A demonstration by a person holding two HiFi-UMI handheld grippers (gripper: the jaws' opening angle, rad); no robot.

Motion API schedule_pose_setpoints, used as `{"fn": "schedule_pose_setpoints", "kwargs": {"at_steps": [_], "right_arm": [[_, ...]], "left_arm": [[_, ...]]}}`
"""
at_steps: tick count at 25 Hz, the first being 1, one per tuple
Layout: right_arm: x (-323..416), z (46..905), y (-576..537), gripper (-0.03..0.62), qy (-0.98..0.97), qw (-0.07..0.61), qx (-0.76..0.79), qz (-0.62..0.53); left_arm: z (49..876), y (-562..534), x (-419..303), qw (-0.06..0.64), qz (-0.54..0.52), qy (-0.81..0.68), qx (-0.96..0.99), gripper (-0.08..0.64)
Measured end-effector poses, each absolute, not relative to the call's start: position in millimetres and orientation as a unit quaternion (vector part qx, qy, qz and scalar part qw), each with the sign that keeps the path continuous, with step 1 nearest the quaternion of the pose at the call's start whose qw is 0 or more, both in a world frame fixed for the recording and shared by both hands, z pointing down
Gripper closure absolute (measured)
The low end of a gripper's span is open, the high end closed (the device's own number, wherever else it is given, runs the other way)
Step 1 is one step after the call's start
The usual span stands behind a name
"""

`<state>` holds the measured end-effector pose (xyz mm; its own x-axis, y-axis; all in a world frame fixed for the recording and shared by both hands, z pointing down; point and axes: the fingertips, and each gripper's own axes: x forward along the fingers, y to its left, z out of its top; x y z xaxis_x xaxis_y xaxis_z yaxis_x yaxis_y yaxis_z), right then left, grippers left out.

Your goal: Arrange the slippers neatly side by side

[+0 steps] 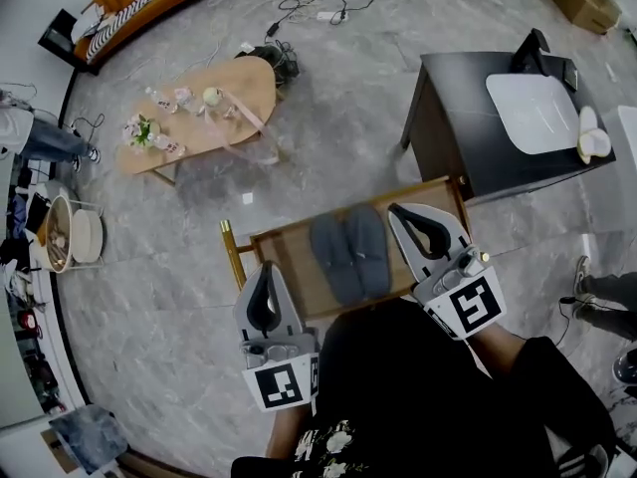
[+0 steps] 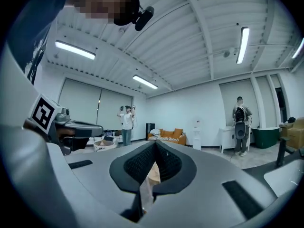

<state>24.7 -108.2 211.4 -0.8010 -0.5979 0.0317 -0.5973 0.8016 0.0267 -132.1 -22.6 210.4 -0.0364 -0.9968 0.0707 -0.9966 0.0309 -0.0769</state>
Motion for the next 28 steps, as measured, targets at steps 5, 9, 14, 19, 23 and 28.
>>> {"fn": "schedule_pose_setpoints", "kwargs": {"at_steps": [5,9,14,19,23,28], "right_arm": [[24,205,-110,0.594,-0.947,0.022,0.319,-0.02],[33,210,-113,0.594,-0.944,0.034,0.328,-0.022],[39,208,-117,0.594,-0.941,0.031,0.338,-0.015],[36,205,-118,0.594,-0.941,0.028,0.336,-0.024],[35,204,-120,0.594,-0.942,0.029,0.333,-0.024],[35,207,-123,0.594,-0.942,0.031,0.334,-0.025]], "left_arm": [[198,-27,-134,0.001,-0.047,0.715,-0.698,0.557],[201,-29,-131,-0.001,-0.051,0.711,-0.701,0.557],[205,-31,-134,-0.002,-0.062,0.713,-0.698,0.557],[206,-32,-137,-0.007,-0.06,0.712,-0.7,0.557],[205,-36,-136,-0.008,-0.06,0.71,-0.701,0.557],[208,-40,-138,-0.008,-0.061,0.71,-0.702,0.557]]}}
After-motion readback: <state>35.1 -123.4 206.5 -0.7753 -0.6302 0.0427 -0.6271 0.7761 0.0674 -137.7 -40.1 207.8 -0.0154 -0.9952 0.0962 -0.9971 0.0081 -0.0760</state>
